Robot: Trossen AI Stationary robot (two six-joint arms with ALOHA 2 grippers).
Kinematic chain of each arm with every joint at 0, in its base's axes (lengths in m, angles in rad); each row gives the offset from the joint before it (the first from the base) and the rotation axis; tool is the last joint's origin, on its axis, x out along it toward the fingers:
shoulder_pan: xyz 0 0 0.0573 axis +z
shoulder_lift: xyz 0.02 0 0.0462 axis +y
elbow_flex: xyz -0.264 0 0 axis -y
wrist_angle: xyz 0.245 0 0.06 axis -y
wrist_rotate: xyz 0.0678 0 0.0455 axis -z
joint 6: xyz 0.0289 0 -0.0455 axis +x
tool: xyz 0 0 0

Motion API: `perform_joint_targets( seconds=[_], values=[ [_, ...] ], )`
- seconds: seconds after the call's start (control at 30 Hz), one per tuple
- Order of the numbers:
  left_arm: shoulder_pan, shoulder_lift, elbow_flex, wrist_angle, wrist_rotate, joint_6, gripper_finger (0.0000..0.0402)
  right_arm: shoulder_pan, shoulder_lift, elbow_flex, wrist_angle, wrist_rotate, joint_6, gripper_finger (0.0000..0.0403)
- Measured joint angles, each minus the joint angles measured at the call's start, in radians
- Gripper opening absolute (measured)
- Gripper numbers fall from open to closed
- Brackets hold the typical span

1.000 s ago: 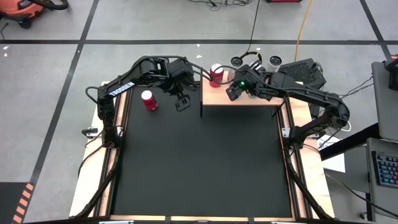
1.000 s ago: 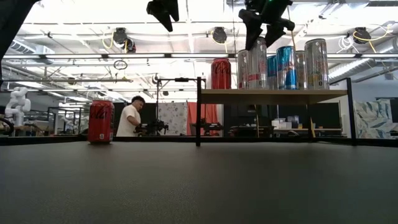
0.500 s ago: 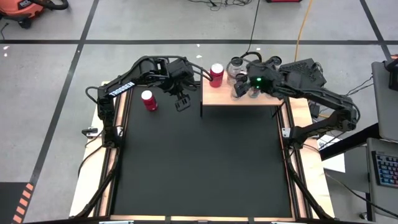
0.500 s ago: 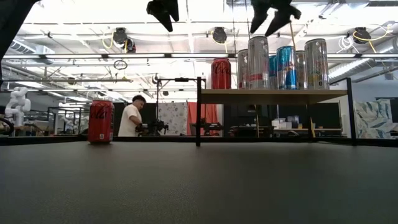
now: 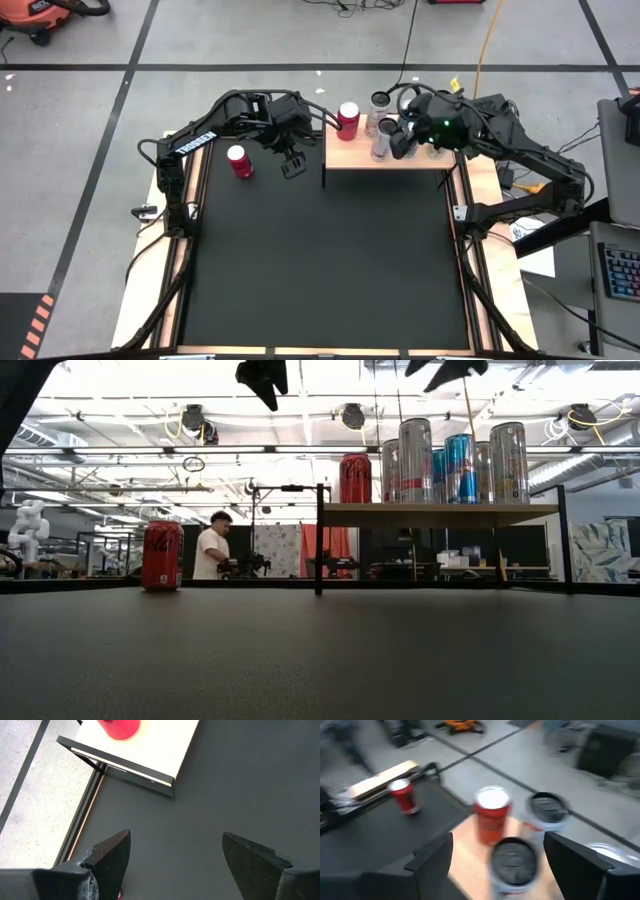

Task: Place canned beverage on shelf
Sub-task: Put the white-pink soda can on the shelf aligned with the other white-pink soda can

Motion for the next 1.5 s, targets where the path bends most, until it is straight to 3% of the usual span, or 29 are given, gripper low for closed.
perform_joint_targets(
  seconds=[0.13, 0.37, 0.5, 0.8, 1.5],
  values=[
    [0.0, 0.0, 0.0, 0.0, 0.0, 0.0, 0.0311, 0.001, 0.003, 0.0, 0.013, -0.093, -0.051, 0.0295],
    [0.0, 0.0, 0.0, 0.0, 0.0, 0.0, 0.0311, -0.016, 0.008, 0.0, 0.015, 0.014, -0.073, 0.027],
    [0.0, 0.0, 0.0, 0.0, 0.0, 0.0, 0.0311, -0.027, 0.009, 0.0, -0.011, 0.014, -0.073, 0.0207],
    [0.0, 0.0, 0.0, 0.0, 0.0, 0.0, 0.0311, -0.071, 0.018, 0.001, -0.114, 0.011, -0.094, 0.0012],
    [0.0, 0.0, 0.0, 0.0, 0.0, 0.0, 0.0311, -0.116, 0.083, 0.001, -0.163, 0.023, -0.076, 0.0001]
  ],
)
